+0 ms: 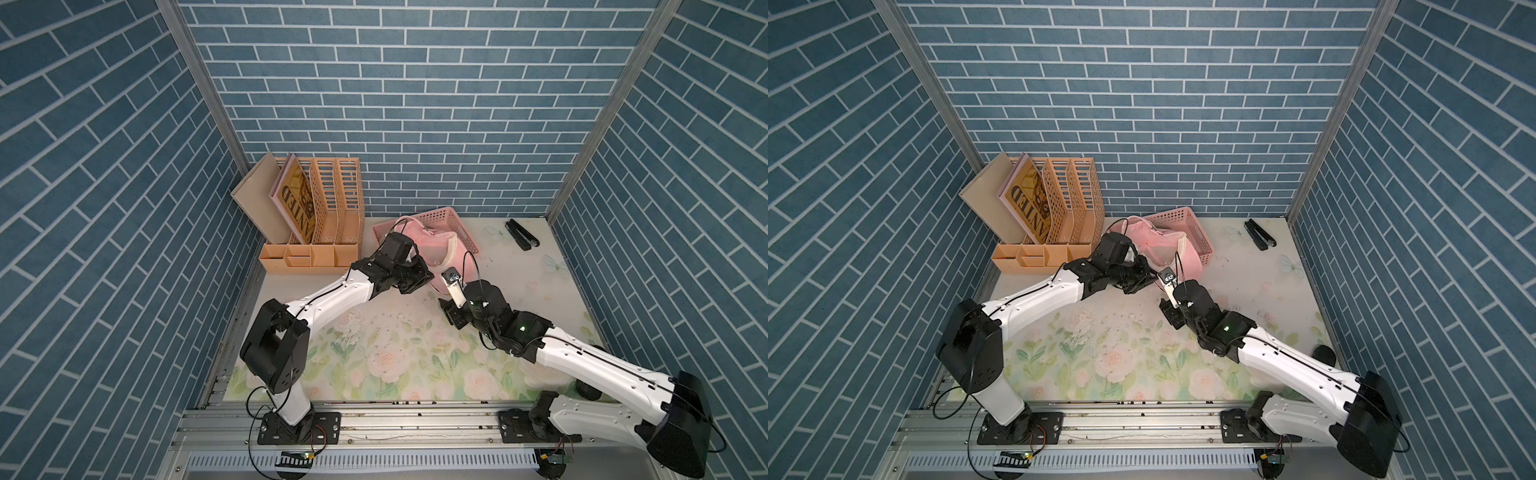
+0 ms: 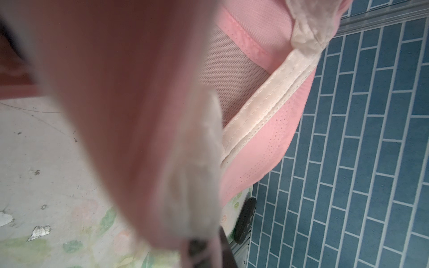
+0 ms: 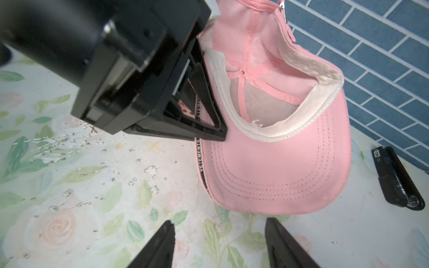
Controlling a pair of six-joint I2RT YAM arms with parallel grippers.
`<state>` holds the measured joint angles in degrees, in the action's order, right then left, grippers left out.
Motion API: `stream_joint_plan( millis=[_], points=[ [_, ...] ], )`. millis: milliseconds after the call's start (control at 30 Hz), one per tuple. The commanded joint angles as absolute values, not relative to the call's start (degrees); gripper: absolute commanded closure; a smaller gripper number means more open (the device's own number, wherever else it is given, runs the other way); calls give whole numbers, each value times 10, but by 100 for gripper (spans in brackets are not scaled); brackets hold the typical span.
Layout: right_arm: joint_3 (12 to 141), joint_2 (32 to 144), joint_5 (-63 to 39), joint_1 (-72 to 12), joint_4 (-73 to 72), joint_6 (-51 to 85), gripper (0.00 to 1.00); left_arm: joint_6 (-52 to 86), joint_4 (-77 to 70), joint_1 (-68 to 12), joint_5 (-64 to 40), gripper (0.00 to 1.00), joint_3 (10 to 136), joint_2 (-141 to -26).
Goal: Turn the baseball cap inside out
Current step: Turn over the baseball cap.
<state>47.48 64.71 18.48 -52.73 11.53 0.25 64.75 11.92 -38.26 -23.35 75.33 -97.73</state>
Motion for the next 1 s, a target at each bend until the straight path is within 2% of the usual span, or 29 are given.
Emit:
stream_joint_plan(
  millis=[0, 200, 433, 600, 733, 867, 967],
  points=[
    [469, 671, 207, -532, 67, -25, 35, 646, 127, -383, -224, 100, 769, -961],
    [473, 708, 242, -531, 21, -46, 34, 646, 124, -390, -227, 100, 764, -954],
    [484, 753, 232, -511, 1, -57, 35, 653, 104, -392, -232, 100, 742, -937],
    [479, 750, 219, -483, -26, -54, 40, 654, 97, -395, -240, 100, 728, -928],
    [479, 755, 216, -470, -40, -62, 53, 654, 91, -396, -248, 100, 723, -926],
    [486, 763, 203, -463, -48, -70, 78, 656, 79, -396, -258, 100, 720, -928],
    [487, 771, 193, -461, -53, -72, 93, 658, 72, -396, -259, 100, 718, -927]
  ],
)
